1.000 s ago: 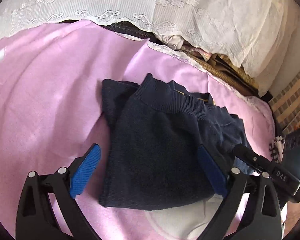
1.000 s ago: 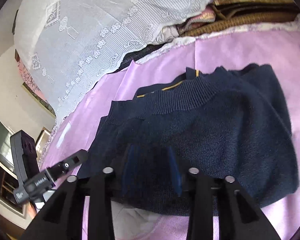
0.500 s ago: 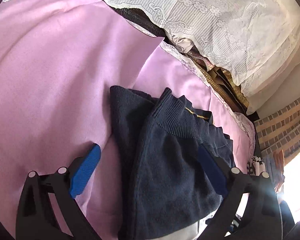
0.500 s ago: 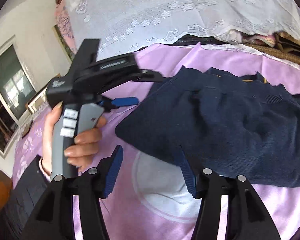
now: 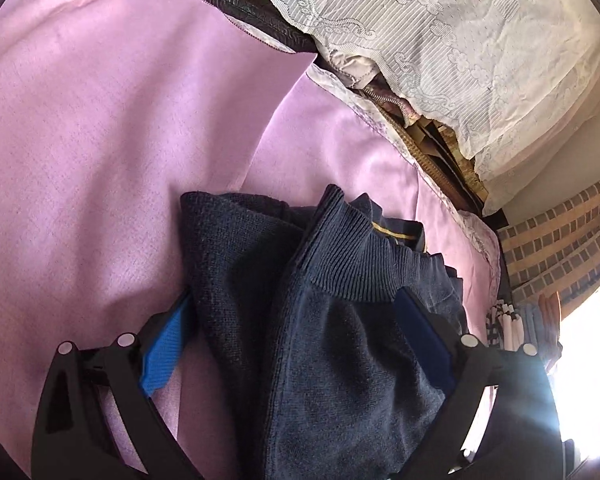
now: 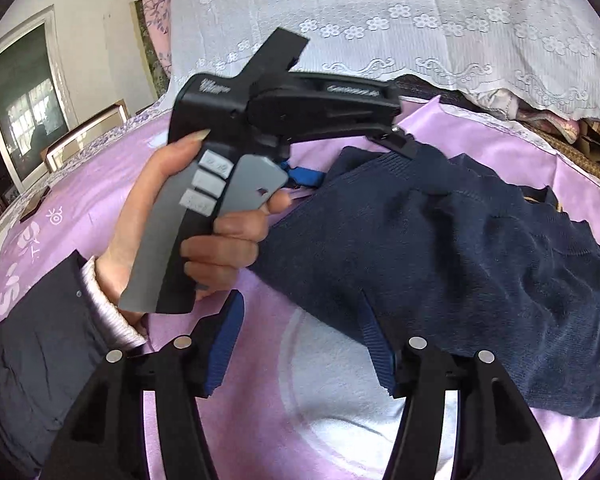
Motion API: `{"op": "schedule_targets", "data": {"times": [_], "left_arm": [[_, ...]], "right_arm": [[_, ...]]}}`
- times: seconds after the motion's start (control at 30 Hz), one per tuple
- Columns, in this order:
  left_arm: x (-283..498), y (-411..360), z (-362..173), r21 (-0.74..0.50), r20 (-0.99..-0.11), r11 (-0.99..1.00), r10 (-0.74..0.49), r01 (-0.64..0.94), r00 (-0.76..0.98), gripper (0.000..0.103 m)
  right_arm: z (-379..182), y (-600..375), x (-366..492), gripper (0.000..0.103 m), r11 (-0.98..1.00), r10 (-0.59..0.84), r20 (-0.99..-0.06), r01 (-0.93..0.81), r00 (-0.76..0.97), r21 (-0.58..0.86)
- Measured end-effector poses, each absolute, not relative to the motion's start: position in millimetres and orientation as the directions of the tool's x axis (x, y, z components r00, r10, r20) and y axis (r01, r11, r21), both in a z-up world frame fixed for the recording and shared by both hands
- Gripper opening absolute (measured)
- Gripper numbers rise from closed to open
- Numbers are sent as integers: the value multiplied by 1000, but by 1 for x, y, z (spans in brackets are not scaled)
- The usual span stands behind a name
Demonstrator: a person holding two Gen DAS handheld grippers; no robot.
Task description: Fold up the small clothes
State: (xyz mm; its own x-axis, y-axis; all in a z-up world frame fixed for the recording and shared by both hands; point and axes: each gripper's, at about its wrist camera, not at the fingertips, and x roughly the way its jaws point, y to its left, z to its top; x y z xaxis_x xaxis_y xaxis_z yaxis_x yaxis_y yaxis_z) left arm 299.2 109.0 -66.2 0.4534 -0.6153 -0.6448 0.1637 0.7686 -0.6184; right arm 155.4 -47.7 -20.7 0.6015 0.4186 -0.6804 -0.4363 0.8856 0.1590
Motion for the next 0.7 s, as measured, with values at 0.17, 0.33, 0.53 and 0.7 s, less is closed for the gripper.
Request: {"op": "schedule_targets", "data": {"times": [0.17, 0.33, 0.53, 0.7], "left_arm": [[276, 118, -56, -651, -610, 739, -646, 175, 459, 93], [252, 115, -65, -644, -632, 745, -646, 172, 428, 93], [243, 102, -66, -645, -613, 726, -678, 237, 407, 94], [248, 96, -70, -624, -631, 740, -667, 252, 396, 94]], "right_arm": [[-8, -115, 177, 45, 921, 383, -629, -231, 676, 312], [-16, -153, 204, 28, 946, 299, -645, -132, 703, 295], [-41, -193, 228, 27, 910, 349, -664, -71, 662, 408], [-43, -199, 230, 27, 889, 379, -650, -63, 659, 454]]}}
